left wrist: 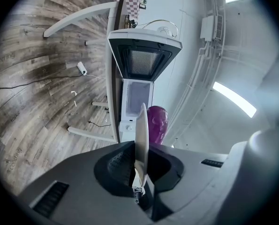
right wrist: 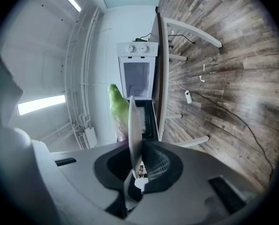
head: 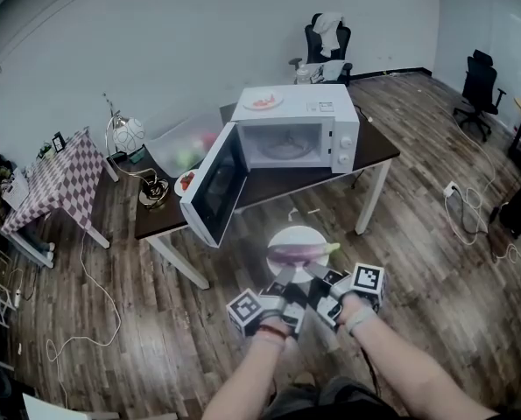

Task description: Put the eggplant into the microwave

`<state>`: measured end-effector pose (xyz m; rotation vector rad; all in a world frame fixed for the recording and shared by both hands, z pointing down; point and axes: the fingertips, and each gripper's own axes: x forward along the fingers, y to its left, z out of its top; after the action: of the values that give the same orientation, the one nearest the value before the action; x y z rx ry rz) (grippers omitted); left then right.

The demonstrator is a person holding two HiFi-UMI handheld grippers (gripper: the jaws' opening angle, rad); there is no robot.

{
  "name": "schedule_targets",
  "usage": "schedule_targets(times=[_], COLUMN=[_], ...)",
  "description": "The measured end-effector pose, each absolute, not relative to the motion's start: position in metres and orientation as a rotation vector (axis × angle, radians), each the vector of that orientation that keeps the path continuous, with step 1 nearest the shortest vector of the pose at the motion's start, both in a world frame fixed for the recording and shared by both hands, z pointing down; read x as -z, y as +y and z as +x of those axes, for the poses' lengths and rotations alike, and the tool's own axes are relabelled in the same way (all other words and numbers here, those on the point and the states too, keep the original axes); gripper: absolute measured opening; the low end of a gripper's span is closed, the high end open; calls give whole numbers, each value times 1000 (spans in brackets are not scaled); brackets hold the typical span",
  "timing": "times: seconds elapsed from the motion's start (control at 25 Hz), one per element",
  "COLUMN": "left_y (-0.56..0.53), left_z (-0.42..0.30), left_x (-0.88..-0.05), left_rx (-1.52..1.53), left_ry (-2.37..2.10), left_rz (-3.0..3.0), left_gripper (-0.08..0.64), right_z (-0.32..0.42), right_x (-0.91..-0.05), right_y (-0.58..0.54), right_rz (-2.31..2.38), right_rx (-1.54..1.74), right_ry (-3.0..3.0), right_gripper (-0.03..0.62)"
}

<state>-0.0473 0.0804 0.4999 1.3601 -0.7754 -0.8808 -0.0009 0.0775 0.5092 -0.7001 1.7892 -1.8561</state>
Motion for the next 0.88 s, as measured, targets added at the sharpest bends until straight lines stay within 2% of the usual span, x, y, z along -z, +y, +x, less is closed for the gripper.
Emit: schedule_targets(times=[0.88], left_y=[3], left_z=[-59], left_x=[-504], left_rx=[909], left_ry=[-797], left_rz=[1337], left_gripper=[31], right_z=[-14], right_x=[-515], right_y=[-2], right_rz=[-662], right_rx=[1891], right_ry=[1807], right_gripper=[31])
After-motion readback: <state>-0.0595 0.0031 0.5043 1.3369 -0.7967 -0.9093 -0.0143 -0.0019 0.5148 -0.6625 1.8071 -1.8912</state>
